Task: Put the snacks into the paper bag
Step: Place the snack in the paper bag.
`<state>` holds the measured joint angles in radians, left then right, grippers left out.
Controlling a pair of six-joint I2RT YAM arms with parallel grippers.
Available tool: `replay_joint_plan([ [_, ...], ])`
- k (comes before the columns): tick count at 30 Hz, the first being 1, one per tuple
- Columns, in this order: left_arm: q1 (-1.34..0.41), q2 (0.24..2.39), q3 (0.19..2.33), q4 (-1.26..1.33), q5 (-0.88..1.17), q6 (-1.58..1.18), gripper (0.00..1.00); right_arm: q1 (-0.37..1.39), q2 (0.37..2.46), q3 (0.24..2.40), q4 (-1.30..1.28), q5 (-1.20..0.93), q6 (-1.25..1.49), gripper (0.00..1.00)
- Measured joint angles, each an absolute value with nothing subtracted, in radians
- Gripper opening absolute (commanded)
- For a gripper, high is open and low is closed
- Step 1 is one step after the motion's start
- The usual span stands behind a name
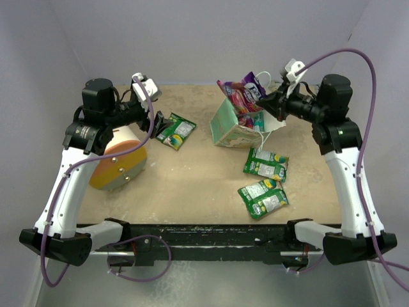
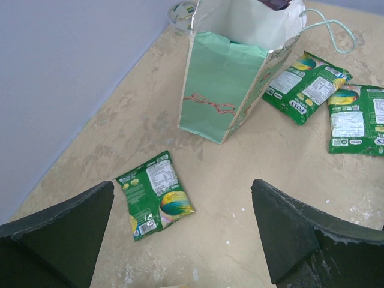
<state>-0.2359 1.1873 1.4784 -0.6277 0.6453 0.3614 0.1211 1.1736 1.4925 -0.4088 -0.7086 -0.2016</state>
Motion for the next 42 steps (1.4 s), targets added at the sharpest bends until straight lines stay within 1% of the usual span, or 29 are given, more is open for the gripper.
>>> replay_joint_plan([
  [5,-0.236,1.193,1.478,-0.628,0.646,0.363,0.99,0.102,1.125,1.458,-0.463,-0.566,-0.26,0.0],
  [11,-0.236,1.2,1.475,-0.628,0.647,0.363,0.99,0.096,1.174,1.443,-0.51,-0.456,-0.323,0.0],
  [19,-0.236,1.2,1.473,-0.63,0.65,0.379,0.99,0.096,1.321,1.443,-0.582,-0.446,-0.41,0.0],
  [26,-0.236,1.2,1.461,-0.631,0.661,0.385,0.99,0.111,1.412,1.451,-0.573,-0.462,-0.397,0.0],
  [30,-0.236,1.2,1.46,-0.631,0.666,0.385,0.99,0.144,1.494,1.517,-0.549,-0.453,-0.358,0.0],
  [38,-0.236,1.2,1.46,-0.632,0.668,0.385,0.99,0.268,1.658,1.638,-0.471,-0.37,-0.303,0.0],
  [42,-0.236,1.2,1.459,-0.632,0.668,0.386,0.99,0.293,1.746,1.739,-0.464,-0.342,-0.285,0.0],
])
